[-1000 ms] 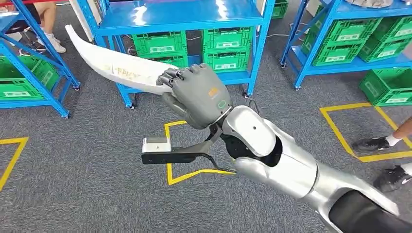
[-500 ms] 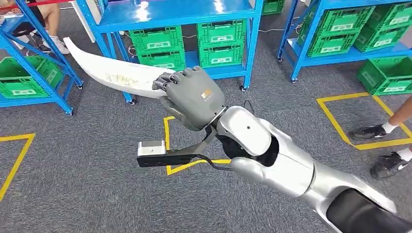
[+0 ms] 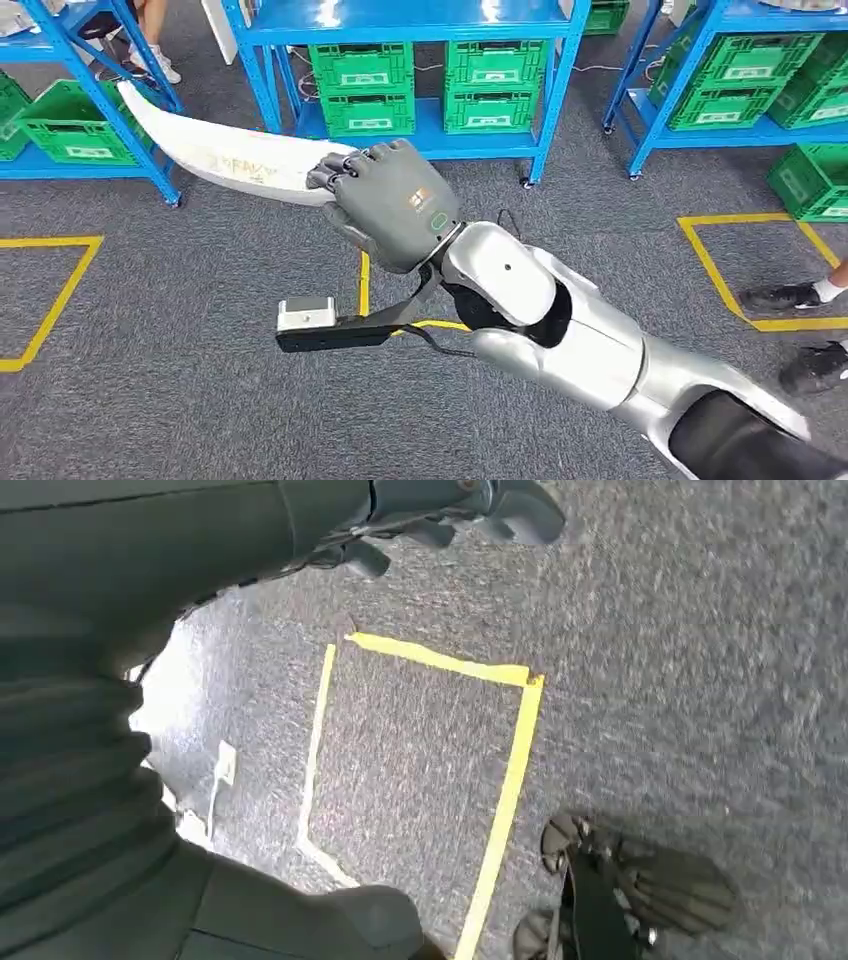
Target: Take the parts from the cabinet and place them on the table.
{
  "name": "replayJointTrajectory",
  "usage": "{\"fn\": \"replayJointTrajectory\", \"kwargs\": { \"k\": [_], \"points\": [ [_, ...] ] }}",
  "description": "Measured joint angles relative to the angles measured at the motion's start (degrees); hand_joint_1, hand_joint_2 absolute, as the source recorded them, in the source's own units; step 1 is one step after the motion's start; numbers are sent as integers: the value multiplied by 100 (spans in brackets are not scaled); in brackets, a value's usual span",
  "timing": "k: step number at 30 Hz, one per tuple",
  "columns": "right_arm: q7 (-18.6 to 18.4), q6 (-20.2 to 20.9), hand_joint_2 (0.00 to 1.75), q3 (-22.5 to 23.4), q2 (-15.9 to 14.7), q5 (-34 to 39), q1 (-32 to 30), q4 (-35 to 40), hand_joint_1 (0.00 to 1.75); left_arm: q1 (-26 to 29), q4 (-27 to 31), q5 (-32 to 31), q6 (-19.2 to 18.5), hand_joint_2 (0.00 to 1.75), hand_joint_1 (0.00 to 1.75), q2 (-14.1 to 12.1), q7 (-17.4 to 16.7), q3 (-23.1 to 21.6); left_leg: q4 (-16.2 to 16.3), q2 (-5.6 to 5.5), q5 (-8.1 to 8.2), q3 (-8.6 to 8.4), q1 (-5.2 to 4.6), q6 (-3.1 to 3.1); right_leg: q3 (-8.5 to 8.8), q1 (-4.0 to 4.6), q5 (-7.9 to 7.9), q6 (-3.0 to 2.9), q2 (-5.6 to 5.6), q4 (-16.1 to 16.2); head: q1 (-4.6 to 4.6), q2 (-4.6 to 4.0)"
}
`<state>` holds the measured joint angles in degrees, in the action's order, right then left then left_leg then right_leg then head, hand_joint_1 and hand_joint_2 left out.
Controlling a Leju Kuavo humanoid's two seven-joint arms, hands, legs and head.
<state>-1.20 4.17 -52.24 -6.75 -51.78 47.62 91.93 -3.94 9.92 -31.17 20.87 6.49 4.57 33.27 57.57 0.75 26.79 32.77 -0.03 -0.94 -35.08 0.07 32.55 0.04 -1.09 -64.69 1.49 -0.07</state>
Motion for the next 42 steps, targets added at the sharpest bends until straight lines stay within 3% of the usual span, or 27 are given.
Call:
{"fn": "replayJointTrajectory", "kwargs": {
  "k": [2,3,4,5,7,8,12,13,14,16,18,19,21,22,23,24,25,28,30,31,33,34,36,38,39,40,42],
  "points": [
    [-4,11,175,0,-20,-13,-41,2,175,-13,-2,-4,0,175,0,11,7,0,16,-85,-23,57,-1,-19,-414,-12,393,23,80,-904,2,0],
    [-9,22,175,-2,-28,-13,-68,2,175,-7,-2,-4,0,175,0,15,7,0,36,-145,-38,90,0,-13,-572,-13,461,33,91,-1226,4,0],
    [-15,24,175,0,-33,-13,-81,2,175,2,-2,-4,0,175,0,18,7,0,56,-197,-47,113,3,-4,-567,-18,381,37,93,-1202,2,0],
    [-18,26,175,-2,-35,-15,-82,2,175,10,-2,-4,0,175,0,20,7,2,82,-255,-54,137,7,6,-426,-27,183,35,99,-919,4,0],
    [-13,26,175,0,-37,-15,-76,11,175,1,-2,-7,0,175,0,26,7,2,154,-366,-56,181,18,30,101,-56,-302,29,190,87,4,0],
    [2,28,175,2,-42,-15,-72,15,175,-3,-2,-11,0,175,0,26,11,2,183,-401,-60,220,26,58,241,-82,-263,20,384,405,4,0],
    [4,79,175,4,-52,-13,-65,39,175,16,-2,-48,0,175,0,26,24,2,166,-557,-147,311,27,234,201,-24,-324,-105,281,453,7,0],
    [22,92,175,4,-52,-9,-52,39,175,20,-2,-55,0,175,0,17,22,2,184,-560,-141,364,27,254,230,-68,-368,-163,215,499,4,0],
    [41,96,175,4,-50,0,-42,41,175,20,-2,-57,0,175,0,20,15,2,302,-376,-46,401,13,280,234,-69,-385,-192,167,510,28,0],
    [57,98,175,9,-52,4,-31,41,175,-3,-2,-59,0,175,0,22,7,2,1022,-171,377,715,32,336,210,-61,-399,-219,79,510,50,0],
    [76,103,175,9,-55,22,-35,41,175,-2,-2,-59,0,175,0,26,4,2,1831,-128,716,1070,44,366,180,-53,-406,-227,-36,508,50,0],
    [79,107,175,7,-55,24,-38,39,175,5,-2,-59,0,175,0,28,-2,2,1980,-121,708,1123,50,377,170,-52,-411,-226,-99,507,50,0],
    [76,109,175,7,-55,26,-36,39,175,17,-2,-59,0,175,0,28,-4,2,1476,-90,400,802,55,368,172,-52,-414,-218,-202,506,50,0],
    [79,109,175,7,-55,28,-28,39,175,14,-2,-59,0,175,0,26,-4,2,901,-20,158,469,56,357,180,-53,-416,-210,-260,506,50,0],
    [85,109,175,7,-55,31,-17,39,175,5,0,-57,0,175,0,17,-2,2,339,164,-1,138,52,335,193,-51,-415,-190,-315,506,50,0],
    [87,109,175,7,-55,31,-4,39,175,-13,-2,-57,0,175,0,24,-4,2,166,315,109,82,-25,277,180,-2,-407,-145,-348,498,53,0],
    [85,111,175,7,-55,31,13,39,175,-18,0,-57,0,175,0,26,-2,2,159,235,57,90,-12,206,172,1,-421,-105,-377,504,37,0],
    [83,111,175,2,-50,39,27,41,175,5,-2,-50,0,175,0,24,-4,2,132,78,12,131,-14,104,197,1,-437,-1,-510,545,39,0],
    [85,109,175,4,-50,39,42,41,175,13,-2,-50,0,175,0,24,-4,2,89,-2,-40,124,18,30,72,-44,-216,55,-90,268,37,0],
    [83,111,175,4,-52,46,41,39,175,-3,-2,-50,0,175,0,24,-2,2,91,-42,-57,142,18,-4,-112,-39,13,56,22,-140,35,0],
    [79,111,175,2,-68,48,25,35,175,-15,-2,-50,0,175,0,26,-2,2,100,-168,-71,181,-2,-24,-545,-35,351,52,86,-1019,35,0],
    [79,111,175,-2,-72,48,21,35,175,-8,-2,-50,0,175,0,26,-4,2,114,-227,-75,200,-7,-27,-654,-33,364,42,95,-1209,35,0],
    [79,113,175,-2,-74,48,10,33,175,9,-2,-50,0,175,0,24,-4,2,147,-347,-77,220,-11,-25,-494,-34,78,9,109,-858,35,0],
    [81,111,175,-2,-74,48,15,35,175,4,-2,-50,0,175,0,31,-4,2,179,-478,-77,222,-11,-9,30,-34,-407,-43,244,154,35,0],
    [81,111,175,-2,-77,48,17,35,175,2,-2,-50,0,175,0,42,-4,2,190,-512,-84,238,-1,14,156,-36,-352,-66,466,434,37,0],
    [83,111,175,-2,-74,52,23,35,175,-10,0,-50,0,175,0,39,-4,2,208,-583,-89,269,-22,62,154,-19,-388,-36,406,486,33,0],
    [76,111,175,-2,-79,55,26,35,175,5,-2,-50,0,175,0,42,-4,2,168,-641,-122,286,18,142,148,12,-398,-76,336,482,35,0]
  ]
}}
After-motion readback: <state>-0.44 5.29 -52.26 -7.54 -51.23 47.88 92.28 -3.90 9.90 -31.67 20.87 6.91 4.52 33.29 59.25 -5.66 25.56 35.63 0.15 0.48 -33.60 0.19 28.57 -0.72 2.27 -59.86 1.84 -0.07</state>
